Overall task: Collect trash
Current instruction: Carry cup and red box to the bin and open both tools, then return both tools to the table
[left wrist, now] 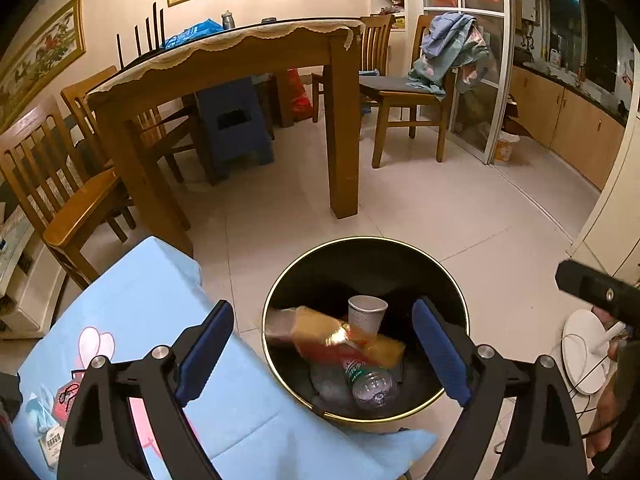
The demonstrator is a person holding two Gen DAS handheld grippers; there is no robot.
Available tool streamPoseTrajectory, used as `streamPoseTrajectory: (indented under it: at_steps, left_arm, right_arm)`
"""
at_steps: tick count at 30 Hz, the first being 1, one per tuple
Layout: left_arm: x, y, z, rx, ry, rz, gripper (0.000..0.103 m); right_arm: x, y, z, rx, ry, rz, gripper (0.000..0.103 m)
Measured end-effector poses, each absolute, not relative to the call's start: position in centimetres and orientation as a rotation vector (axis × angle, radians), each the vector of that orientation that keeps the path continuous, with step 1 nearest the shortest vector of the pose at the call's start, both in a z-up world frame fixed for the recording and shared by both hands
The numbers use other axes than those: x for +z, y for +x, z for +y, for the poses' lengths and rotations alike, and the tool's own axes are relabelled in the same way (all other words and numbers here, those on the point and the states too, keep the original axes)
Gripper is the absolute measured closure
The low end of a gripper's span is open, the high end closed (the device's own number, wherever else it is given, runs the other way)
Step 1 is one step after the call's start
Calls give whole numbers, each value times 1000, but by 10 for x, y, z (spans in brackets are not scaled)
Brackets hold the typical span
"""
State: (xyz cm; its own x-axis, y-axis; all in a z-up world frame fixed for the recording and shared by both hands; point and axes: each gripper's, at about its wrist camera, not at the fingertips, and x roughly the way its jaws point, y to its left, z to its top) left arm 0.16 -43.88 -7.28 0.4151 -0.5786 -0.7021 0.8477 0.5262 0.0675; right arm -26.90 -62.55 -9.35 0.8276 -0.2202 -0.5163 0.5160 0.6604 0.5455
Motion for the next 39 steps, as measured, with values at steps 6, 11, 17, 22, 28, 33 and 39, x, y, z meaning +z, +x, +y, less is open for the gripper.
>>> streamPoseTrajectory:
  at_steps: [6,11,17,22,28,33,39]
  left_arm:
    - [-64,4,-431,-918,449,657,7]
    - [-52,2,-400,-890,437,623,7]
    - [-30,4,-332,-792,379,567,7]
    - [-22,15,-259,-619,325,544,7]
    - [-20,30,-177,-448,243,564,7]
    - [-22,37,-127,-387,171,595,7]
    - [-27,42,-76,-307,126,608,7]
  right_arm:
    - [-85,-271,-612,-453,720,430,5]
    - [-65,-255,-585,-478,606,463,5]
    - [-37,-217,-534,-520,401,520,5]
    - [-14,-185,-474,-560,243,539,5]
    - [9,-139,-397,-627,44,583,5]
    - [16,-112,-351,-554,11,599,5]
    - [20,-88,-308,-506,-46,611,5]
